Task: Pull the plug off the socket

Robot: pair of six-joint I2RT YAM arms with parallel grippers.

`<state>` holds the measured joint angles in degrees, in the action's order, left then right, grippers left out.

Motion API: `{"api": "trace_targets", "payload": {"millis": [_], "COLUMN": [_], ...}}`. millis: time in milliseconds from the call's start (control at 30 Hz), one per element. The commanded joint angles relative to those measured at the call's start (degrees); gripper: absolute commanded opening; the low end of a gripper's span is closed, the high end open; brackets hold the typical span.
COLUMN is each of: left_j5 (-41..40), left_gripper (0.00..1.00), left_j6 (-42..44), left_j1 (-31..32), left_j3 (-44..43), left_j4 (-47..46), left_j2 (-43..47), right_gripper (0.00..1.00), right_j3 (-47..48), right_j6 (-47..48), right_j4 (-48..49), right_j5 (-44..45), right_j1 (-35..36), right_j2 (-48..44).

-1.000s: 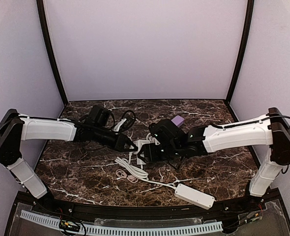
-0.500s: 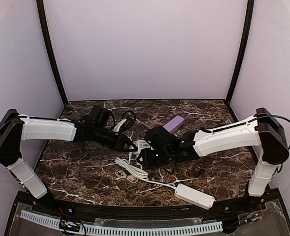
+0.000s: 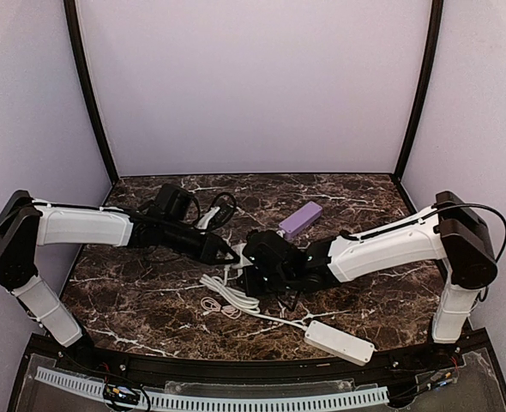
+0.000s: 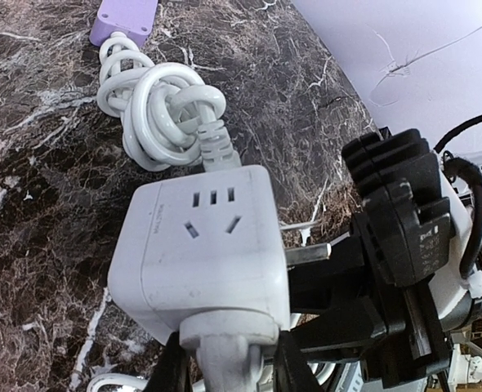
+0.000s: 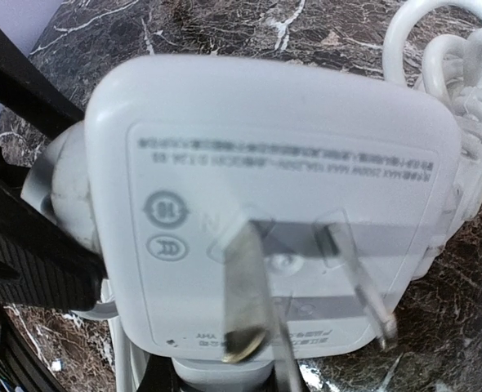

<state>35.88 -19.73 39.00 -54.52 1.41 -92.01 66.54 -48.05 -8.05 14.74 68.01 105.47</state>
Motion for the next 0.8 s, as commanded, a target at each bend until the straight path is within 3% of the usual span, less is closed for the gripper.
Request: {"api": "trace_targets", "payload": {"millis": [0, 33, 100, 233, 333, 767], "left_j5": [1.25, 1.09, 1.55, 2.37, 2.56, 6.78], "left_gripper": [0.25, 0.41, 0.61, 0.81, 0.90, 0.98], "left_j6": [-0.03, -0.40, -1.09, -1.89, -2.13, -3.83], "left_j1": [-0.41, -0.53, -0.77, -0.94, -0.95, -0.95], "left_j3": [-0.89, -0.91, -0.93, -0.93, -1.01, -2.73], "left_j4": [-1.88, -1.79, -1.95, -2.31, -2.03, -0.35], "left_j2": [3.25, 3.18, 2.89, 2.41, 1.91, -3.21], "right_gripper": [0.00, 0.00, 0.00, 0.00, 0.00, 0.00], "right_j3": [-1.36, -2.10, -4.07, -6.65, -7.61, -9.96], "right_j6": [4.19, 4.90, 6.30, 7.91, 8.13, 14.23], "right_j4": [5.24, 6.51, 9.78, 13.11, 14.48, 21.22], "right_j5": [2.66, 2.58, 2.63, 2.94, 2.87, 1.29], "right_j1": [0.33, 0.37, 0.37, 0.35, 0.34, 1.53], "right_j2": [-0.96, -1.42, -2.69, -4.35, -4.98, -5.94]}}
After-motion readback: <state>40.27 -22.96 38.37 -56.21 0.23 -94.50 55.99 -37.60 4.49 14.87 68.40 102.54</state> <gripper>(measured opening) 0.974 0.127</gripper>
